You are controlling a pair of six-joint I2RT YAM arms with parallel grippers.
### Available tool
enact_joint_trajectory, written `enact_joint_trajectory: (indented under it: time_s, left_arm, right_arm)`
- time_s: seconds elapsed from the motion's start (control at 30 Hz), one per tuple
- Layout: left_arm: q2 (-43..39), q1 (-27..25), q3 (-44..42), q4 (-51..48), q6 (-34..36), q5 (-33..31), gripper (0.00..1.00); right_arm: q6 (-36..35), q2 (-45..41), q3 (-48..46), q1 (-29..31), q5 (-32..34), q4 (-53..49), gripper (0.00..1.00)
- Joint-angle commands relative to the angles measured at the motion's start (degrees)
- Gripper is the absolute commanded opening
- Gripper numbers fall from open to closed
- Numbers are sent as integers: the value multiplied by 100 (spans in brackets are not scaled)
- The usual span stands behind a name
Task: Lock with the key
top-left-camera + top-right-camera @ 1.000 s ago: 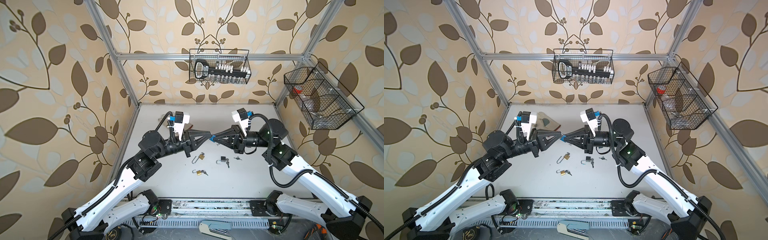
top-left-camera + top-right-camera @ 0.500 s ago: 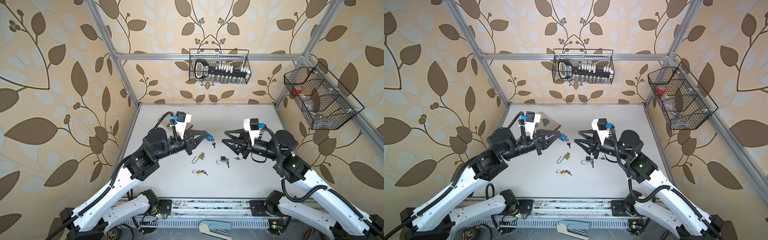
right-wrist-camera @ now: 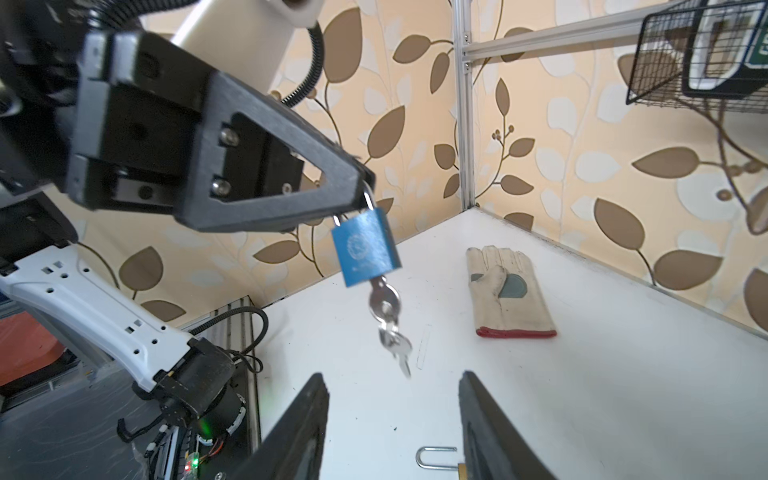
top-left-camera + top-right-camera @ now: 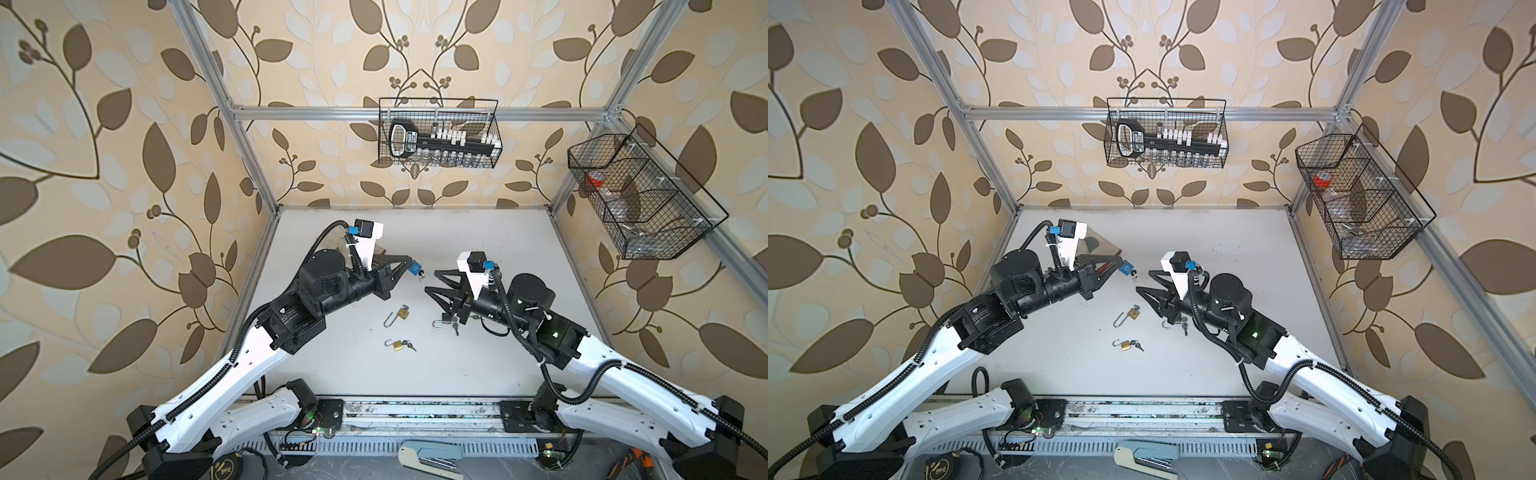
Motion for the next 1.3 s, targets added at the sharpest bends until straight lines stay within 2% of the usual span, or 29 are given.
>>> enact_joint_trajectory:
  time_s: [0.0, 0.17, 0.67, 0.97, 1.27]
  left_arm:
    - [-34, 31, 88, 292, -90, -26, 0]
    - [-52, 27, 85, 301, -99, 8, 0]
    - [-8, 27, 106, 358, -142, 126, 0]
    - [-25, 31, 152, 336, -125, 76, 0]
    - [-317, 31, 124, 353, -109, -182, 0]
  right_arm:
    - [-114, 171, 57, 104, 112, 538, 53]
    - [-122, 404, 220, 114, 258, 454, 50]
    - [-141, 629, 400, 110, 291, 406, 19]
    - [-124, 495, 220, 113, 620, 198, 0]
    - [-167, 38, -439, 110, 997, -96, 0]
